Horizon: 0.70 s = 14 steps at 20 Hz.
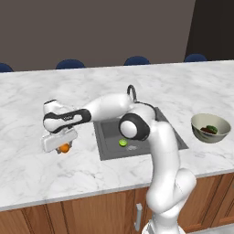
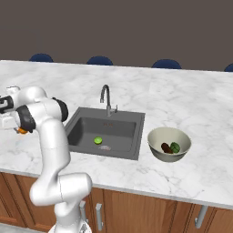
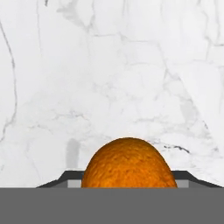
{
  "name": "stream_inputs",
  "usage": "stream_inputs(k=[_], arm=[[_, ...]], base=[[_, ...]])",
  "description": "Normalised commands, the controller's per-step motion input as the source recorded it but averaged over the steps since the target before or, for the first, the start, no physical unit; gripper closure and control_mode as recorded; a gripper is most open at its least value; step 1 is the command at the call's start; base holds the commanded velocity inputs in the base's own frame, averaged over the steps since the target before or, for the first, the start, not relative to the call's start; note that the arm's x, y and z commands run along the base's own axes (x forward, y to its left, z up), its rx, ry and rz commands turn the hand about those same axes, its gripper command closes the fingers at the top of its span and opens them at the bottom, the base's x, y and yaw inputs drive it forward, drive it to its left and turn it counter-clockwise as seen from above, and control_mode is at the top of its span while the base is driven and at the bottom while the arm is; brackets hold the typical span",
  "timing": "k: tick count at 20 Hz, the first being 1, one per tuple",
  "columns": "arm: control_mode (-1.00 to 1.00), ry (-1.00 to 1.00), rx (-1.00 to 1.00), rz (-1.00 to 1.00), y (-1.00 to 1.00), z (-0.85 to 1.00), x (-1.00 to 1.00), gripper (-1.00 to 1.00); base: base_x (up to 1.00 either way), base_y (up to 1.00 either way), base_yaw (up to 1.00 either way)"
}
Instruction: There is a mixed pile of frozen fruits and vegetables on the counter. Locate all the frozen vegetables and place the items in a bowl on the counter. Take all the frozen fruits and defrost them in a running sink.
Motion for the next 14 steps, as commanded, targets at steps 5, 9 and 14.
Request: stream_inputs(k=[5, 9, 14], arm=[[-1.00, -0.12, -0.01, -0.10, -0.61, 0.32, -0.07, 1.00], [-1.00, -0.15, 0.00, 0.01, -0.67, 0.34, -0.04, 1.00], [-1.00, -0.12, 0.00, 0.01, -0.77, 0.23, 0.02, 1.00]], base=[[0.00, 0.00, 0.00], [0.00, 0.00, 0.00], [0.00, 0.00, 0.00]])
